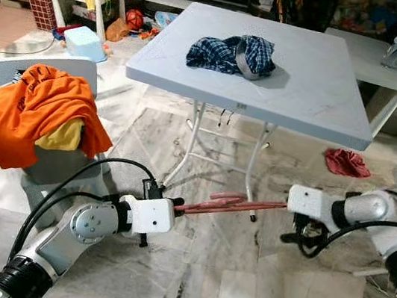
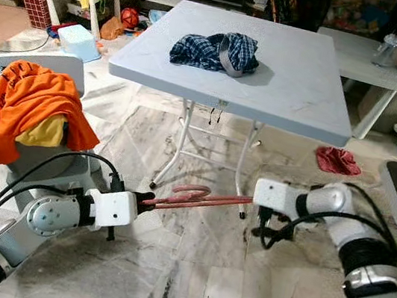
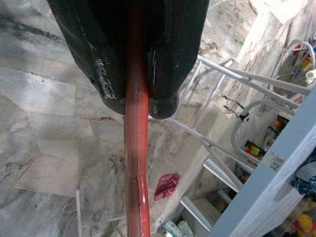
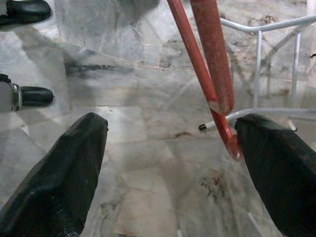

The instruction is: Hang hanger

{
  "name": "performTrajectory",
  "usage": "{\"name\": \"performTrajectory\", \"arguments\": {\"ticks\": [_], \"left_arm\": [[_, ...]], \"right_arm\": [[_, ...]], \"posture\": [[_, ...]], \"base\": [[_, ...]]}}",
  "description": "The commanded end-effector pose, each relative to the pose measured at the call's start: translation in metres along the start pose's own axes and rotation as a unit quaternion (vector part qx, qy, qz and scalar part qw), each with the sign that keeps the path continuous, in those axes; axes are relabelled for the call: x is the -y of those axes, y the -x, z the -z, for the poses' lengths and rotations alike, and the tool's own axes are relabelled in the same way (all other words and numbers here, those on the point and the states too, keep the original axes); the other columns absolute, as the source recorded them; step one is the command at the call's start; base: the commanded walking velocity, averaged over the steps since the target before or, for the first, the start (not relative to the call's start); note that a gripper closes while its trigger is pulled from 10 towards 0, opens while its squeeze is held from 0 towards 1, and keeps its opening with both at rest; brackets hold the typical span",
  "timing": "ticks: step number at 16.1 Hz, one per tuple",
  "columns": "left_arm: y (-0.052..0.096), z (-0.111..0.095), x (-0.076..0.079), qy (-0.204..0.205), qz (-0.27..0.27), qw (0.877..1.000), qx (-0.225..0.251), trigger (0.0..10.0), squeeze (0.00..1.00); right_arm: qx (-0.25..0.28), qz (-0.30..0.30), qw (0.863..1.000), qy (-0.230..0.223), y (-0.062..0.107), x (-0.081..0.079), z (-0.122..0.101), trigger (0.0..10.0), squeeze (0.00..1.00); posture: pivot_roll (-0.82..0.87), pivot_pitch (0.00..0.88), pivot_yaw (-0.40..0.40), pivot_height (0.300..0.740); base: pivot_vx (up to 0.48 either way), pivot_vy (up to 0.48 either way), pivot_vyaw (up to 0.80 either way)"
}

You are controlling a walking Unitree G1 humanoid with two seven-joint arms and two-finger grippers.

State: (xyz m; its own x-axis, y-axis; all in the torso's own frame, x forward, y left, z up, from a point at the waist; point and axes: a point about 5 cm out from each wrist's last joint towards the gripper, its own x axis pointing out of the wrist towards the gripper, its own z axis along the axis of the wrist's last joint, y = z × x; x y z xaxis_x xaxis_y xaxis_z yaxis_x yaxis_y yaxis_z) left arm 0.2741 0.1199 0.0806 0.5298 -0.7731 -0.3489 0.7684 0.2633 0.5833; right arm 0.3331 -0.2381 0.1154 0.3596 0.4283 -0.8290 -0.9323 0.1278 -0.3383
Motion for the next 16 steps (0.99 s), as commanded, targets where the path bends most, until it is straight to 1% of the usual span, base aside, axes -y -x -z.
{"name": "performTrajectory", "arguments": {"ticks": [1, 3, 4, 5, 6, 10, 16], "left_arm": [[-0.004, -0.005, -0.005, -0.014, 0.002, 1.0, 0.009, 10.0, 0.0], [-0.007, -0.007, -0.003, -0.017, 0.005, 1.0, 0.013, 10.0, 0.0], [-0.008, -0.008, -0.002, -0.018, 0.008, 1.0, 0.015, 10.0, 0.0], [-0.01, -0.009, -0.001, -0.018, 0.01, 1.0, 0.017, 10.0, 0.0], [-0.01, -0.009, 0.0, -0.018, 0.011, 1.0, 0.018, 10.0, 0.0], [-0.014, -0.011, 0.002, -0.019, 0.014, 0.999, 0.023, 10.0, 0.0], [-0.018, -0.011, 0.004, -0.018, 0.016, 0.999, 0.025, 10.0, 0.0]], "right_arm": [[0.026, 0.01, 1.0, 0.007, -0.001, 0.003, -0.009, 10.0, 0.0], [0.045, 0.007, 0.999, 0.007, -0.004, 0.003, -0.015, 10.0, 0.0], [0.051, 0.007, 0.999, 0.007, -0.005, 0.004, -0.018, 6.0, 0.0], [0.06, 0.005, 0.998, 0.009, -0.006, 0.003, -0.021, 1.0, 0.0], [0.065, 0.003, 0.998, 0.008, -0.006, 0.003, -0.022, 0.0, 0.0], [0.08, -0.02, 0.997, 0.011, -0.006, 0.0, -0.025, 0.0, 0.0], [0.079, -0.026, 0.996, 0.012, -0.004, -0.001, -0.025, 0.0, 0.0]], "posture": [[-0.03, 0.0, -0.025, 0.74], [-0.03, 0.0, -0.025, 0.74], [-0.03, 0.0, -0.026, 0.74], [-0.03, 0.0, -0.027, 0.74], [-0.03, 0.0, -0.028, 0.74], [-0.04, 0.0, -0.029, 0.74], [-0.05, 0.0, -0.03, 0.74]], "base": [[0.0, 0.0, 0.0], [0.0, 0.0, 0.0], [0.0, 0.0, 0.0], [0.0, 0.0, 0.0], [0.0, 0.0, 0.0], [0.0, 0.0, 0.0], [0.0, 0.0, 0.0]]}}
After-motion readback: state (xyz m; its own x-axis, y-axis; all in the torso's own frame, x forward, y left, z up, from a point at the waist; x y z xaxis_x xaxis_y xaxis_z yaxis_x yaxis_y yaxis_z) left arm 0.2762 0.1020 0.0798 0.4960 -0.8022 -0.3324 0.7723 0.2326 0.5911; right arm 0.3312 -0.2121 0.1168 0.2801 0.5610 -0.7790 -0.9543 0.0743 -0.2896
